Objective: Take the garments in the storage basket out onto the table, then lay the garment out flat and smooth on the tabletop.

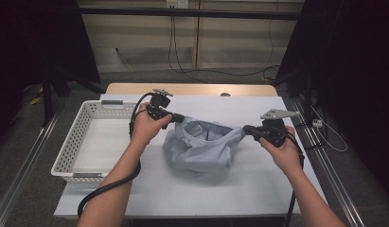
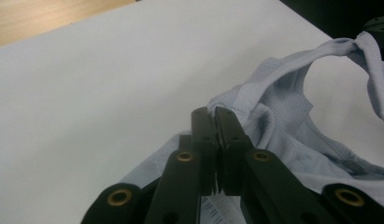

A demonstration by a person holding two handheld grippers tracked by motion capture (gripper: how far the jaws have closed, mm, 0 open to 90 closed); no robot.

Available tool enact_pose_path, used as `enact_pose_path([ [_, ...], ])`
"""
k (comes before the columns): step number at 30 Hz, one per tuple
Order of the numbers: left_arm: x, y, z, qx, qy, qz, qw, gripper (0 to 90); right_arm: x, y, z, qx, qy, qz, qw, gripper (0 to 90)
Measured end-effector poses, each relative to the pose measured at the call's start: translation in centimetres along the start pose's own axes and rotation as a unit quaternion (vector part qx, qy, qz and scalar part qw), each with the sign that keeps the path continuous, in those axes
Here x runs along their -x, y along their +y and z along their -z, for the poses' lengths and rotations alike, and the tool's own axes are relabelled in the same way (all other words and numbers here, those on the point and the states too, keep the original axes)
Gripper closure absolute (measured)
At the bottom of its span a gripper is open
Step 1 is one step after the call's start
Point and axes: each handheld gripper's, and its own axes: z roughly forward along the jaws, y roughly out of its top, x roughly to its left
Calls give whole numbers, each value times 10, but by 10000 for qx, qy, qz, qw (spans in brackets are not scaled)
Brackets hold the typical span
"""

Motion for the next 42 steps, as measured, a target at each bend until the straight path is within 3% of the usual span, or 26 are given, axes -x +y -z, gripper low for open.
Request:
enact_pose_path([
  [22, -5, 21, 39, 305, 182, 1, 9994, 877, 4, 39, -3, 135, -255, 210, 9994, 884],
  [30, -7, 28, 46, 338, 197, 8, 9992, 877, 3, 47, -4, 182, -292, 239, 9991, 884],
  [42, -9, 40, 41, 318, 293, 7, 9991, 877, 12, 56, -12, 249, -420, 132, 9987, 884],
])
